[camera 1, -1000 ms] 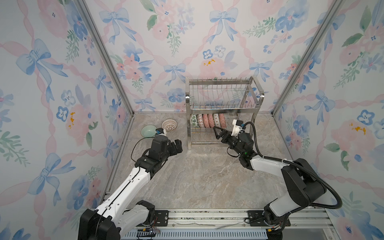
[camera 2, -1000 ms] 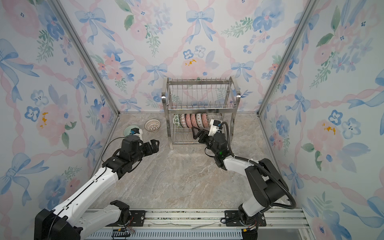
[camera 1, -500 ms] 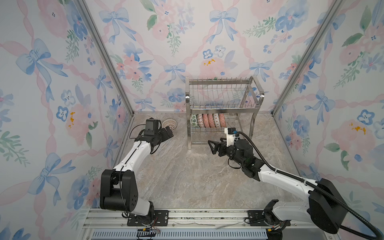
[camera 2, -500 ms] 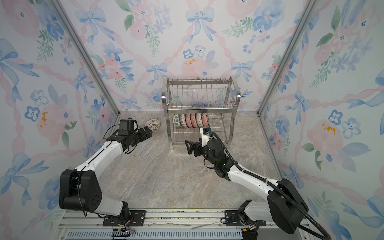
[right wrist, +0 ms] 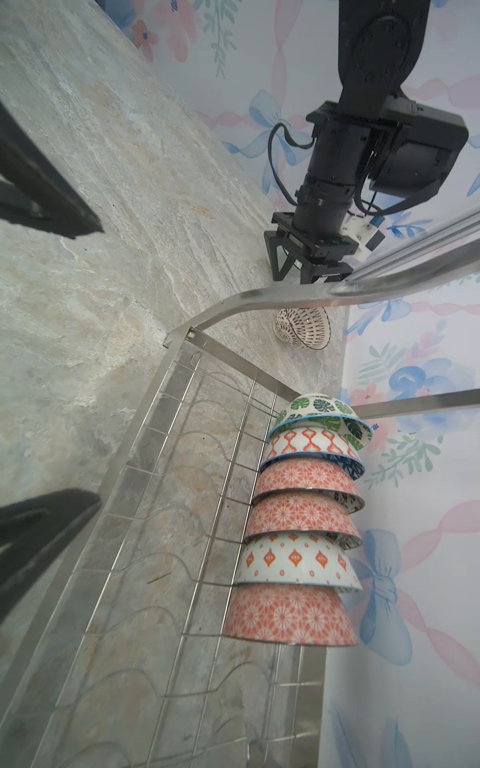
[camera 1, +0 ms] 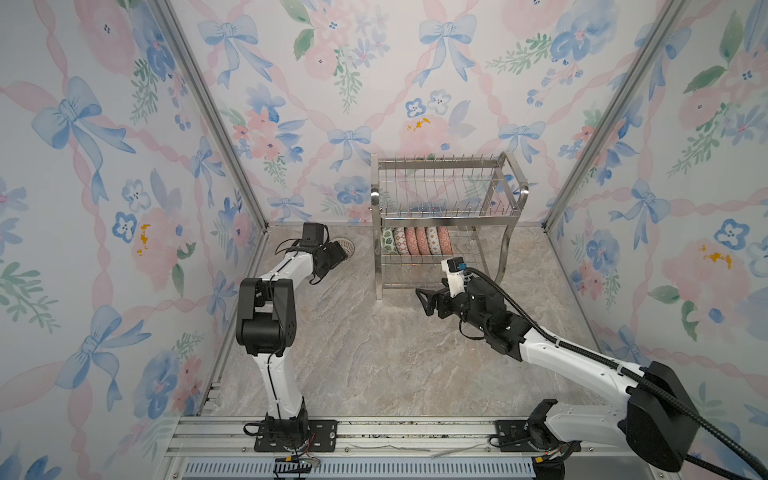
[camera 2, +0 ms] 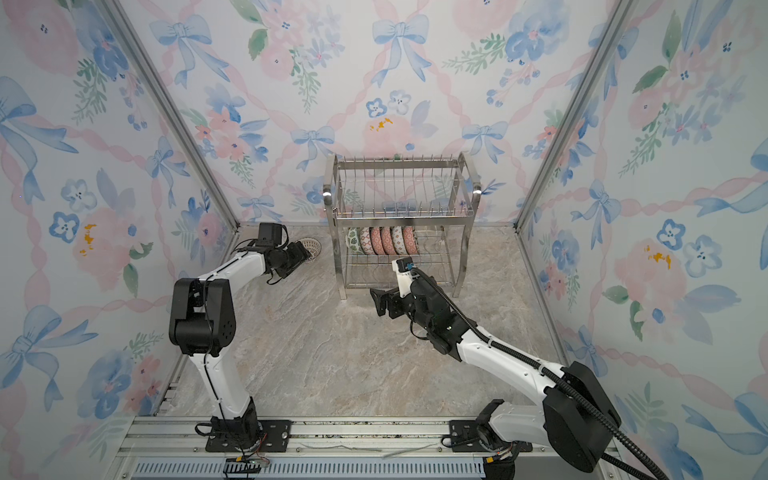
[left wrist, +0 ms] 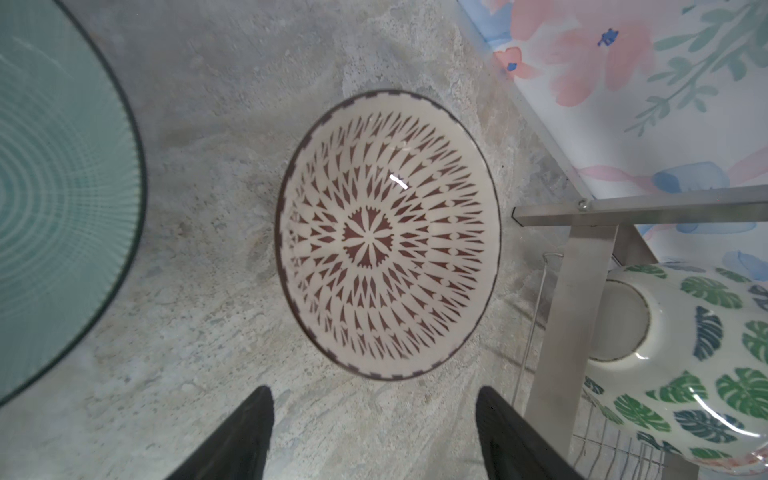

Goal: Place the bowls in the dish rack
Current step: 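Grasp the rim of the white maroon-patterned bowl with the left gripper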

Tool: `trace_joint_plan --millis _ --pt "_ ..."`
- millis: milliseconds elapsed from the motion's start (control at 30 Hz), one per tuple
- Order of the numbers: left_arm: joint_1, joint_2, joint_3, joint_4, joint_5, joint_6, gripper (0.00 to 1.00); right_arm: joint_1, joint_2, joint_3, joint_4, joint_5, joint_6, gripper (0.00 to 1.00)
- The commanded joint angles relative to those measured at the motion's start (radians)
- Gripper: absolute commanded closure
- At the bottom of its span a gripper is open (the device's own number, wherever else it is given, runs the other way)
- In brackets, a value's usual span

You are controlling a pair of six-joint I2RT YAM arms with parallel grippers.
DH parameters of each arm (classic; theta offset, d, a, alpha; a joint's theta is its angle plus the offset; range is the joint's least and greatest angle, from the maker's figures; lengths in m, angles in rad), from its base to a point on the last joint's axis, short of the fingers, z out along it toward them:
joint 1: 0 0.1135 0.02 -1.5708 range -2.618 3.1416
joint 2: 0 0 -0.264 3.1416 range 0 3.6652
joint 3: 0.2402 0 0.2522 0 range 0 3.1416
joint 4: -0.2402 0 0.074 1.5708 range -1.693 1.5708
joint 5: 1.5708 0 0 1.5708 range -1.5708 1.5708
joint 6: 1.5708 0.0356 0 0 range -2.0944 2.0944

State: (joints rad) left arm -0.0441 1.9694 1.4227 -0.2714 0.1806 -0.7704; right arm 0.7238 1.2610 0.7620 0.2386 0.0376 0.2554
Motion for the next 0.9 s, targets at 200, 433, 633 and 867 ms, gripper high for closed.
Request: trace_joint_plan --millis 200,433,633,867 --pt "0.024 0.053 0.028 0.032 -0.011 -0.007 0.40 0.101 0.073 0.095 -0.005 -0.045 -0.146 0.03" --pt "0.030 0.093 0.060 0.038 -0.007 0.035 0.49 0.145 0.152 0.171 -0.024 -0.024 -0.160 0.04" --pt "0.030 0.106 0.070 0.038 -0.011 0.061 0.65 0.136 0.156 0.201 -0.050 0.053 -0.131 0.03" --pt "0.027 0.069 0.026 0.038 -0.059 0.095 0.83 0.058 0.119 0.251 -0.156 0.088 -0.102 0.04"
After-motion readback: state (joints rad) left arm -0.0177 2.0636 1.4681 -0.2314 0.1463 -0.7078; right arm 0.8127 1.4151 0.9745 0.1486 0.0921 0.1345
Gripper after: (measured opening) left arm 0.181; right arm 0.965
